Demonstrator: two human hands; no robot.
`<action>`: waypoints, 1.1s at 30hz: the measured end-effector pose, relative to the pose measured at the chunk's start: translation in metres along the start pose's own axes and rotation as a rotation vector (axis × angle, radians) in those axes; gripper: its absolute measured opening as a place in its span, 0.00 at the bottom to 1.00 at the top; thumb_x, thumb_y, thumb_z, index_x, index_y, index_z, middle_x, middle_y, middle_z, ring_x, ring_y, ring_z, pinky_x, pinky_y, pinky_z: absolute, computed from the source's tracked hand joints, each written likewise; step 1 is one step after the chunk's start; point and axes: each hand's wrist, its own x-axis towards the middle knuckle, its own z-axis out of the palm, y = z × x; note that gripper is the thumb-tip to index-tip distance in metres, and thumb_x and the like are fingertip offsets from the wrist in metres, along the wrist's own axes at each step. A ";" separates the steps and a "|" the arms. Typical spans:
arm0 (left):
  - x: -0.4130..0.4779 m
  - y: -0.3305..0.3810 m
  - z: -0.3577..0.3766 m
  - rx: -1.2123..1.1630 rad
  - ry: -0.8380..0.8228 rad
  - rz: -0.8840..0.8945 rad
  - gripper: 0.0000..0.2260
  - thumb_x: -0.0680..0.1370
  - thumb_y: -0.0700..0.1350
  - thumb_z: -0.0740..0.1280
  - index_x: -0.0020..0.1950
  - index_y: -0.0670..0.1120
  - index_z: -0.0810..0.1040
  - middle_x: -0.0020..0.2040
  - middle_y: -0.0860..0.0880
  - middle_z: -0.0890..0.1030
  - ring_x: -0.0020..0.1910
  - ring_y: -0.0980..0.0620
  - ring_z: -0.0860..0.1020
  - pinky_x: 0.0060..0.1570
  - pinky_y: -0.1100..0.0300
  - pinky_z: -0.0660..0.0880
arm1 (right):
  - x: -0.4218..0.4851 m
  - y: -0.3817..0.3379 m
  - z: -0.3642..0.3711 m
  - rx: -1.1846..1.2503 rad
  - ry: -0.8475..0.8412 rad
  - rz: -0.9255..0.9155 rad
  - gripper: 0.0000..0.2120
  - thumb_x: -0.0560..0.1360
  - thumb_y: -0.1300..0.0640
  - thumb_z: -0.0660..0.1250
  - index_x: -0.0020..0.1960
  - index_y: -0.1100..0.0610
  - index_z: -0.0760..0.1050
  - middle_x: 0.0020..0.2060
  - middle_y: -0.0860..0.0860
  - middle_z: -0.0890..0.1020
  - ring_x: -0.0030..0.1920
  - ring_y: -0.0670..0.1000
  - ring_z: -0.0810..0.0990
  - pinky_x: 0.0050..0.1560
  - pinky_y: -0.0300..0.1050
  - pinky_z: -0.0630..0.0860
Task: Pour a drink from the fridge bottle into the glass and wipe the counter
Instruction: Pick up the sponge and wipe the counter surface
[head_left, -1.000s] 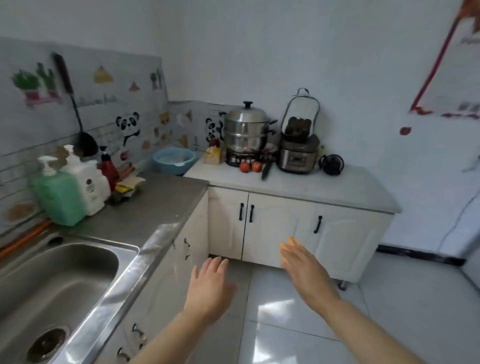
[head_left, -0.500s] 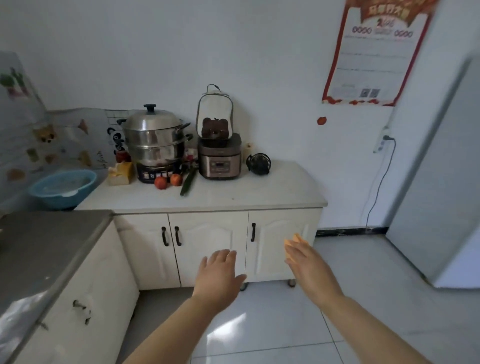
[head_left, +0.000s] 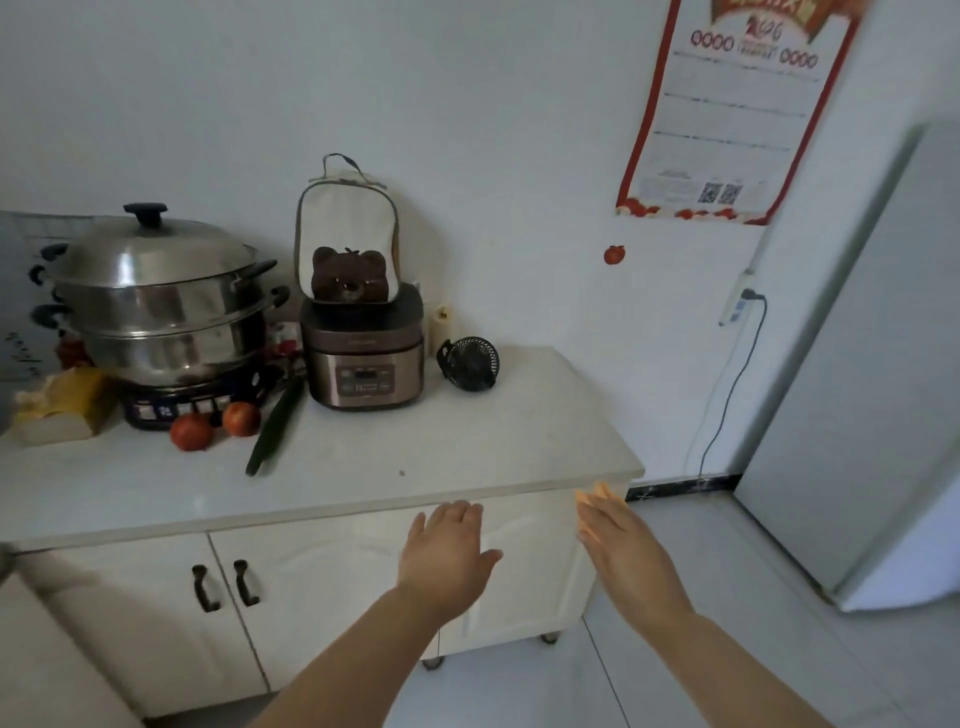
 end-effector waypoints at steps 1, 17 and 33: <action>0.018 -0.003 0.000 0.003 -0.004 0.004 0.27 0.80 0.55 0.55 0.76 0.45 0.55 0.76 0.49 0.60 0.75 0.49 0.57 0.75 0.51 0.52 | 0.012 0.003 0.004 0.035 -0.010 0.033 0.23 0.78 0.46 0.54 0.69 0.56 0.67 0.73 0.51 0.63 0.74 0.47 0.58 0.69 0.30 0.50; 0.238 -0.018 0.043 -0.009 -0.170 -0.127 0.26 0.81 0.55 0.54 0.76 0.46 0.54 0.76 0.49 0.59 0.76 0.50 0.55 0.75 0.51 0.50 | 0.169 0.139 0.100 0.109 -0.257 0.207 0.40 0.77 0.36 0.38 0.60 0.64 0.76 0.60 0.61 0.78 0.63 0.62 0.74 0.68 0.28 0.47; 0.335 -0.033 0.085 0.007 -0.257 -0.201 0.26 0.81 0.55 0.53 0.77 0.46 0.53 0.77 0.49 0.56 0.76 0.51 0.53 0.75 0.52 0.47 | 0.241 0.228 0.174 0.054 -0.270 0.291 0.37 0.75 0.35 0.38 0.70 0.57 0.66 0.69 0.57 0.71 0.71 0.59 0.65 0.68 0.60 0.66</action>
